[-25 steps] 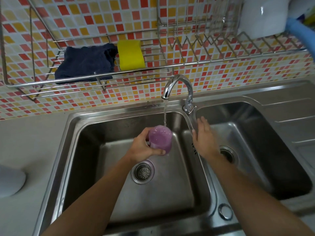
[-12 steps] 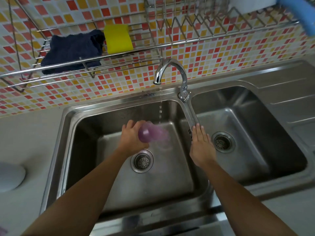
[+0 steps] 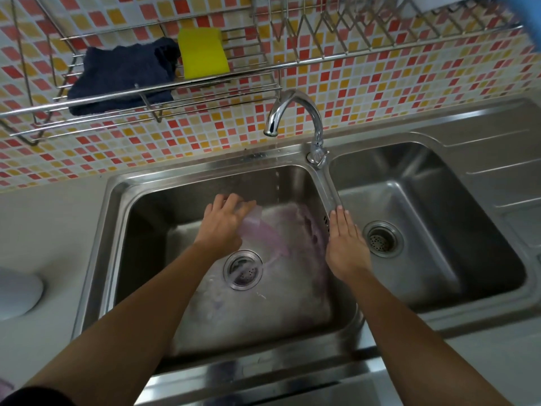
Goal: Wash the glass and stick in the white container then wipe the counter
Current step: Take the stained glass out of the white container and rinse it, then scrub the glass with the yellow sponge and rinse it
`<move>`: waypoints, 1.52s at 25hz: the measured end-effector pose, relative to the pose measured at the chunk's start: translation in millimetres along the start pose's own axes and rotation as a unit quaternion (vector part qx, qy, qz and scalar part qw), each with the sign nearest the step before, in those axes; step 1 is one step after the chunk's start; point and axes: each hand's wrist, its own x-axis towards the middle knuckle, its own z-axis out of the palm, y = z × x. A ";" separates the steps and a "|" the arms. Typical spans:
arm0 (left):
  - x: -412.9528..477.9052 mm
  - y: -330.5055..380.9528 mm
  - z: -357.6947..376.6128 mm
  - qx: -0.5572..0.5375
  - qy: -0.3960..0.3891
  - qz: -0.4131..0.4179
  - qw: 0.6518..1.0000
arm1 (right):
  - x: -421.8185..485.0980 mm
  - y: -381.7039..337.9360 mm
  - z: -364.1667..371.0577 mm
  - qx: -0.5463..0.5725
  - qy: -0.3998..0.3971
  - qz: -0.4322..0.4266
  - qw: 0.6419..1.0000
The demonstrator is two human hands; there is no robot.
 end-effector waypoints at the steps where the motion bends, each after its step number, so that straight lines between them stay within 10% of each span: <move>1: 1.1 0.4 -0.3 0.014 0.007 0.014 1.000 | 0.0 -0.1 0.0 0.001 0.000 -0.001 1.000; 8: 5.3 0.4 -3.4 0.066 0.085 0.081 0.991 | 1.8 -0.8 -0.3 0.002 0.010 0.000 1.000; 11: -3.9 -0.2 -12.9 -0.143 0.039 -0.034 0.988 | 2.9 3.2 1.1 0.001 -0.001 -0.009 1.000; 14: -19.5 -3.3 -30.5 -0.424 0.039 -0.163 0.890 | -0.1 -4.9 -19.6 0.123 -0.001 0.007 0.992; 20: -45.6 -11.7 -88.8 -0.581 0.074 -0.128 0.801 | 1.7 -89.6 -156.4 0.367 0.383 -0.077 0.844; 23: -58.6 -23.0 -124.7 -0.603 0.093 -0.097 0.786 | 13.4 -139.1 -243.9 0.345 0.436 -0.188 0.810; 32: -106.8 -69.9 -151.6 -0.516 0.095 -0.054 0.850 | 112.8 -235.5 -293.3 0.094 0.024 -0.048 0.994; 38: -116.3 -87.0 -157.7 -0.500 0.100 -0.054 0.858 | 107.5 -238.6 -291.9 0.122 0.090 -0.058 0.987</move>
